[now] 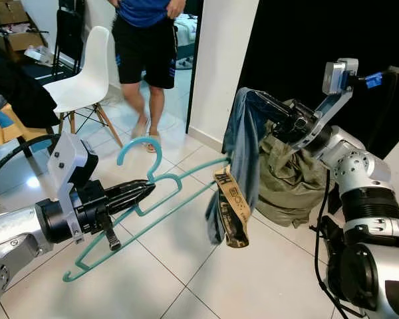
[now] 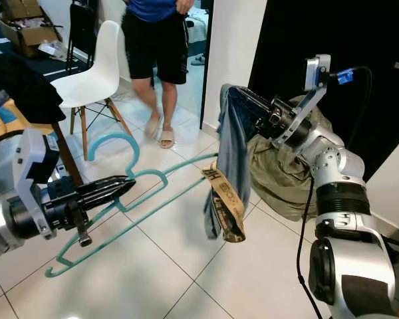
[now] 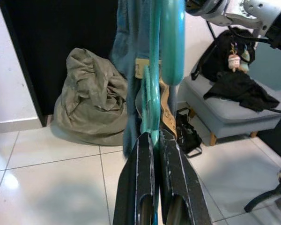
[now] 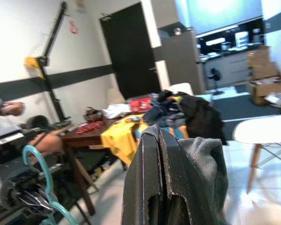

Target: Hang hanger

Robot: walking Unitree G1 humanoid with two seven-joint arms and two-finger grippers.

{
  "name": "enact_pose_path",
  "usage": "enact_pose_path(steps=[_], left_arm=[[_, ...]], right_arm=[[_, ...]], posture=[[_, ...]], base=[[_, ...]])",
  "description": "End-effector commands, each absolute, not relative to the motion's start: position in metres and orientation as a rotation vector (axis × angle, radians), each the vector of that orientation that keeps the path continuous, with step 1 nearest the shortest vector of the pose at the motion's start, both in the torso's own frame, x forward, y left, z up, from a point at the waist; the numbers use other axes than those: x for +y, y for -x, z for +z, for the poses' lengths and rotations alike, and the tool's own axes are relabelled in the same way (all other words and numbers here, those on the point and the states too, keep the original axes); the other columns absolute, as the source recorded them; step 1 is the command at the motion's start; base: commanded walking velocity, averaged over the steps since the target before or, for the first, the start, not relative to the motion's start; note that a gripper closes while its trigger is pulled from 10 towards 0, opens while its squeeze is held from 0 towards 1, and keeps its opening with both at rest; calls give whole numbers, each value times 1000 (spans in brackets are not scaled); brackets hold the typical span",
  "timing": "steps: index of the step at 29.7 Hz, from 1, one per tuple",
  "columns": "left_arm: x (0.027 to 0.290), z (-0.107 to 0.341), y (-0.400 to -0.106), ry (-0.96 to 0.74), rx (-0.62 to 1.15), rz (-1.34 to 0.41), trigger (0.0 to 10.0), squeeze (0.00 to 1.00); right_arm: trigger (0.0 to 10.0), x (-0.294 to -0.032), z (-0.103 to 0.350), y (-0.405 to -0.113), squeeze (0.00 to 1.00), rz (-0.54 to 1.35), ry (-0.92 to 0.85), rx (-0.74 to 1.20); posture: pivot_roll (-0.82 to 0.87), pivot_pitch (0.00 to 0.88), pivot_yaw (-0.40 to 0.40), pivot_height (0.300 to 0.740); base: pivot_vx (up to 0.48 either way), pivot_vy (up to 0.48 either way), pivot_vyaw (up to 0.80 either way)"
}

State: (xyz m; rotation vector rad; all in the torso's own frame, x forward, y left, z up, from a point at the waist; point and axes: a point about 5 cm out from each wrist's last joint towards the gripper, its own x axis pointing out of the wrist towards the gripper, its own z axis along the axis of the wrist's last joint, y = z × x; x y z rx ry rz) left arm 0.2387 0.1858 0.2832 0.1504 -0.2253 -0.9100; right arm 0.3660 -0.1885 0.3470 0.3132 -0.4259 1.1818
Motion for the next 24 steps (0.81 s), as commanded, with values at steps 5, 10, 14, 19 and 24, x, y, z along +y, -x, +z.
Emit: enact_pose_path(steps=[5,10,14,19,24], left_arm=[[187,282,-229,-147,-211,-928,10000,0],[181,277,-227,-124,-207,-941,10000,0],[178,273,-229,-117,-207,-947,10000,0],[172,280,-239,-120,-258,-953,10000,0],[169,290,-243,-125,-311,-945,10000,0]], right_arm=[[10000,-193,341,-367,0,1148,-304,-411],[10000,-185,340,-368,0,1165,-310,-408],[10000,-185,350,-365,0,1182,-322,-438],[10000,-183,354,-362,0,1199,-311,-446],[10000,-183,345,-366,0,1158,-281,-417]], posture=[[49,195,-105,740],[43,196,-104,740],[37,196,-111,740],[29,192,-112,740],[24,185,-113,740]], base=[[0,0,0],[0,0,0],[0,0,0],[0,0,0],[0,0,0]])
